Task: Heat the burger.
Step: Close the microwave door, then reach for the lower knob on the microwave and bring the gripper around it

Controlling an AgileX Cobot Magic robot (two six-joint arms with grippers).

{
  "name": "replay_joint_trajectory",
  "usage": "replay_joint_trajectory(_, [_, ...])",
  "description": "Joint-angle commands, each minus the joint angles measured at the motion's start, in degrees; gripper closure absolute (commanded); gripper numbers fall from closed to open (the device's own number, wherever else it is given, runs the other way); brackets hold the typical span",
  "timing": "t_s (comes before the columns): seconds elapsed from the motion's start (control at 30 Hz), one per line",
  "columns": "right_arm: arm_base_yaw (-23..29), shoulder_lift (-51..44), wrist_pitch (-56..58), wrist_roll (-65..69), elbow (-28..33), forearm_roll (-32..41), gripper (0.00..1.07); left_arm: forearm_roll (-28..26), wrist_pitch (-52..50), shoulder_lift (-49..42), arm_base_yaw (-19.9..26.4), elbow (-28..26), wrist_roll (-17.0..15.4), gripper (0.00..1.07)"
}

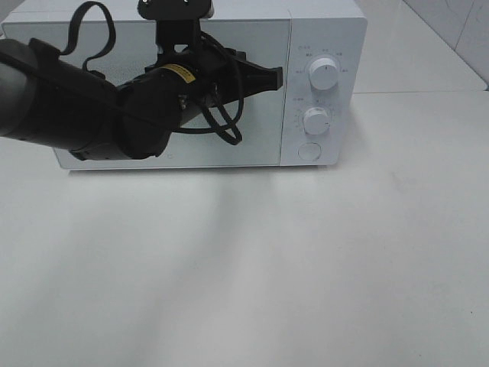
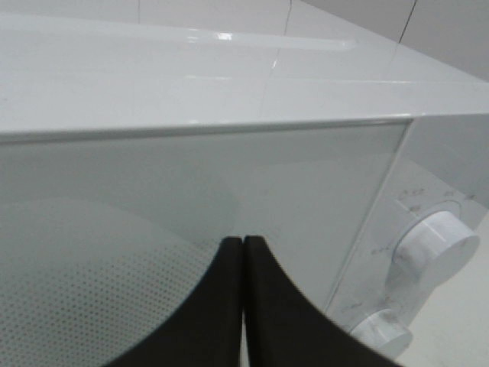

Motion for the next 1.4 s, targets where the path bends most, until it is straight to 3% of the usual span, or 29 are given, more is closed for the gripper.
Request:
replay_joint_trajectory(0.03, [-0.29,-1.38,-0.52,-0.17,0.11,0.06,0.37,-0.34,-0.46,-3.55,-2.81,3.38,0.06,1.07])
replay_joint_trajectory(0.2, [-0.29,-1.38,-0.52,-0.17,0.11,0.06,0.37,-0.06,1.78,-6.02,-4.93,6.53,0.06,1.07])
replay_joint_trajectory(0.33, [-0.29,-1.38,-0.52,-0.17,0.11,0.06,0.37,1.78,14.15,-8.59,-5.56,7.91,0.06,1.01])
replay_joint_trajectory(0.37, [-0.29,-1.38,-0.52,-0.17,0.11,0.06,0.37,1.89,20.17,-9.57,-5.56,7.91,0.06,0.87])
replay_joint_trajectory(0.4, [-0.29,-1.38,-0.52,-0.17,0.11,0.06,0.37,1.89,20.17,-9.57,-5.56,7.91,0.06,0.87])
replay_joint_trajectory(0.43, [-0.29,-1.38,-0.52,-0.17,0.11,0.06,0.37,1.89,23.66,-10.03,-5.56,7.91,0.06,0.78])
replay_joint_trajectory(0.47, [-0.29,-1.38,-0.52,-0.17,0.11,0.06,0.37,1.89,30.25,-11.12,-5.39,7.91,0.06,0.47])
replay_joint_trajectory(0.5, [-0.29,-1.38,-0.52,-0.17,0.11,0.06,0.37,1.89,30.25,-11.12,-5.39,7.91,0.06,0.47])
replay_joint_trajectory(0.53, [-0.29,-1.38,-0.52,-0.17,0.11,0.06,0.37,1.89,32.43,-11.57,-5.39,7.91,0.06,0.31])
replay_joint_trajectory(0.57, [-0.29,-1.38,-0.52,-0.17,0.11,0.06,0.37,1.89,37.64,-12.66,-5.39,7.91,0.06,0.09])
replay_joint_trajectory(0.63, [-0.29,-1.38,-0.52,-0.17,0.11,0.06,0.37,1.89,40.22,-13.24,-5.39,7.91,0.06,0.05])
replay_joint_trajectory(0.77, [-0.29,-1.38,-0.52,-0.17,0.11,0.06,0.37,2.46,48.13,-15.76,-5.39,7.91,0.06,0.08])
replay_joint_trajectory(1.03, [-0.29,-1.38,-0.52,-0.17,0.11,0.06,0.37,12.49,61.25,-23.32,-5.39,7.91,0.06,0.08])
replay_joint_trajectory(1.13, [-0.29,-1.38,-0.52,-0.17,0.11,0.06,0.37,13.81,63.6,-25.15,-5.39,7.91,-0.57,0.08])
replay_joint_trajectory(1.33, [-0.29,-1.38,-0.52,-0.17,0.11,0.06,0.37,18.91,69.27,-29.62,-5.33,7.91,-6.59,0.08])
replay_joint_trajectory(1.37, [-0.29,-1.38,-0.52,-0.17,0.11,0.06,0.37,22.23,71.28,-30.48,-5.33,7.91,-9.8,0.08])
replay_joint_trajectory(1.4, [-0.29,-1.38,-0.52,-0.17,0.11,0.06,0.37,22.23,71.28,-30.48,-5.33,7.91,-9.8,0.08])
